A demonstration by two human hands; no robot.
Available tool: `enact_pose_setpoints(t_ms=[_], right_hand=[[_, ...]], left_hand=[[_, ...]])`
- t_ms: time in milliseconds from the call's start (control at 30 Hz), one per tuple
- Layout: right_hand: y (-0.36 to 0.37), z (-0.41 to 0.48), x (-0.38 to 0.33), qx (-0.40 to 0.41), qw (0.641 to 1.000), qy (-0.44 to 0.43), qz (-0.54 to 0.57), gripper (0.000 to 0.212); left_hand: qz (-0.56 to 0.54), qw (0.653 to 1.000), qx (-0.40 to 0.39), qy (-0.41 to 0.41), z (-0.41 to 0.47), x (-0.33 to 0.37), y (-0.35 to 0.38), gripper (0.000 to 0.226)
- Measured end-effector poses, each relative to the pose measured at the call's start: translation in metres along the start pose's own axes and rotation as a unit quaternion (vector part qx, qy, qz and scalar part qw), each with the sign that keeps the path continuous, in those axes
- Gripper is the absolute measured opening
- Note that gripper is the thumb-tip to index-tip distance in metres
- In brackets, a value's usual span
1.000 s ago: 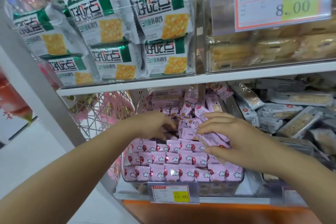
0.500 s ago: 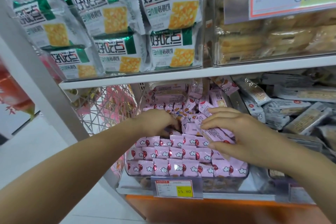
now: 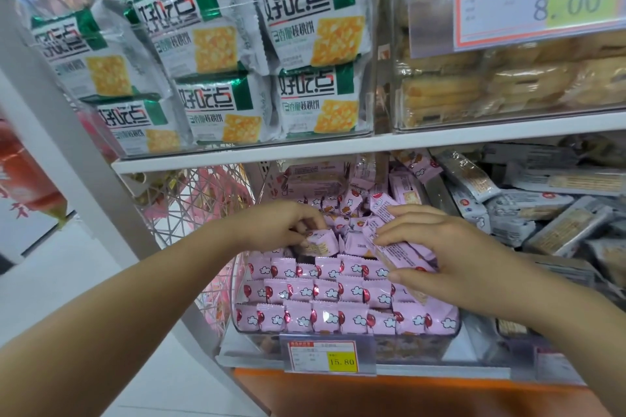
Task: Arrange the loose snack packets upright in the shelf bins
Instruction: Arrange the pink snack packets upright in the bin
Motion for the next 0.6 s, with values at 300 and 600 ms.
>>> enact_pose_setpoints(t_ms=[300, 600], right_hand=[[0.0, 0.0, 0.0, -0.004, 1.0, 0.005, -0.014, 0.042], [-0.004, 0.001, -0.008, 0.015, 0.999, 0.0, -0.03, 0.043]], left_hand=[[-0.122, 0.985, 0.123, 0.009, -0.032, 0.012, -0.033, 0.041], [-0.389, 0.907, 0.158, -0.032, -0.061, 0.014, -0.011, 0.037]])
Point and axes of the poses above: each hand's wrist, its own z-axis towards the middle knuckle, its own y-axis out of the palm, x = y × z, the point moved 6 cm from there along z, towards the middle knuckle, and after that the axes turned 7 degrees about x, right-handed, at the moved point
